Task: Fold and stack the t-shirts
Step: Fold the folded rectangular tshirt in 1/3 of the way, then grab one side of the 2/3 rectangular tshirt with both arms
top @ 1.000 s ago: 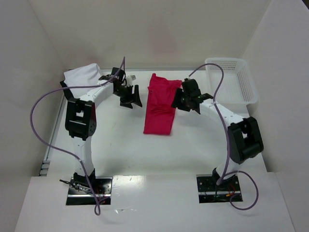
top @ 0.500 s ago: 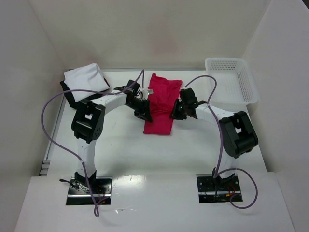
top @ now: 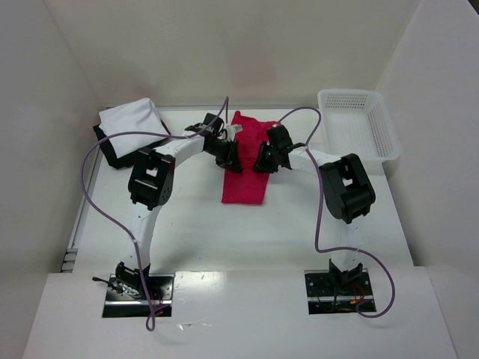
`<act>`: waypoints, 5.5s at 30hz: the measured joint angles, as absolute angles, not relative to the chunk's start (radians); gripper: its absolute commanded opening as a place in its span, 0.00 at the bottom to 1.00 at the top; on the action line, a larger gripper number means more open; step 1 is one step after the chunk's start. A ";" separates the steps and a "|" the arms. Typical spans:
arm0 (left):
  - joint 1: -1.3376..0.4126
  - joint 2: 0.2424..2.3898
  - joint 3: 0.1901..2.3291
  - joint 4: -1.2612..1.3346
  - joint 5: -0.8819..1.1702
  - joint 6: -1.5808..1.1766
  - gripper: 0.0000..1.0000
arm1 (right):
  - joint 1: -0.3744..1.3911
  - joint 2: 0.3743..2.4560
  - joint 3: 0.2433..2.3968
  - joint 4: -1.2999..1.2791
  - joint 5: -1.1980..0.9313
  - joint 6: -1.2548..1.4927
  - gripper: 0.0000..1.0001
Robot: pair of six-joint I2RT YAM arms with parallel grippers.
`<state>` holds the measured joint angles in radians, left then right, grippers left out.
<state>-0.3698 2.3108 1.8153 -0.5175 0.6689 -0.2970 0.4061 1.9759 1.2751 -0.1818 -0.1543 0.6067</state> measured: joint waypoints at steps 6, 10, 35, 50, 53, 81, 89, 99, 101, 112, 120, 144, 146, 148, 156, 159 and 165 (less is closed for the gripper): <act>-0.360 2.376 1.881 -0.497 0.629 -0.335 0.23 | 0.406 2.008 1.369 -0.197 -0.108 0.582 0.40; -0.340 2.415 1.943 -0.493 0.597 -0.368 0.24 | 0.403 2.012 1.403 -0.203 -0.082 0.570 0.42; -0.232 2.017 1.631 -0.432 0.488 -0.391 0.76 | 0.385 1.623 1.034 -0.265 -0.095 0.579 0.97; -0.316 1.880 1.117 -0.286 0.550 -0.498 0.59 | 0.469 1.543 0.790 -0.229 -0.185 0.642 0.85; -0.313 1.880 1.117 -0.250 0.540 -0.505 0.56 | 0.469 1.544 0.790 -0.200 -0.185 0.651 0.81; -0.342 1.948 1.119 -0.204 0.582 -0.501 0.00 | 0.523 1.697 0.838 -0.075 -0.185 0.706 0.00; -0.393 1.910 1.056 -0.177 0.595 -0.511 0.00 | 0.560 1.637 0.781 -0.072 -0.146 0.718 0.00; -0.437 1.651 0.914 -0.319 0.511 -0.527 0.00 | 0.578 1.332 0.668 -0.227 -0.136 0.719 0.00; -0.461 1.571 0.913 -0.369 0.487 -0.528 0.00 | 0.582 1.248 0.657 -0.276 -0.140 0.725 0.00; -0.539 1.336 0.909 -0.509 0.497 -0.569 0.36 | 0.621 1.038 0.649 -0.467 -0.177 0.767 0.00; -0.550 1.497 0.868 -0.421 0.606 -0.583 0.70 | 0.622 1.149 0.656 -0.466 -0.191 0.766 0.00; -0.593 1.806 0.857 -0.186 0.770 -0.727 0.52 | 0.622 1.113 0.691 -0.457 -0.163 0.799 0.00; -0.603 1.813 0.857 -0.179 0.780 -0.737 0.47 | 0.622 1.108 0.686 -0.457 -0.162 0.800 0.00; -0.612 1.814 0.857 -0.170 0.786 -0.741 0.37 | 0.622 1.107 0.684 -0.457 -0.161 0.800 0.00; -0.612 1.814 0.888 -0.141 0.789 -0.765 0.36 | 0.622 1.089 0.677 -0.457 -0.155 0.800 0.00; -0.612 1.814 0.895 -0.127 0.789 -0.768 0.31 | 0.622 1.082 0.677 -0.457 -0.154 0.799 0.00; -0.612 1.814 0.904 -0.126 0.782 -0.785 0.00 | 0.622 1.077 0.677 -0.457 -0.154 0.799 0.00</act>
<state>-0.6121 1.8145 0.9043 -0.1265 0.7822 -0.7849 0.6224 1.0775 0.6765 -0.4572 -0.1535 0.7994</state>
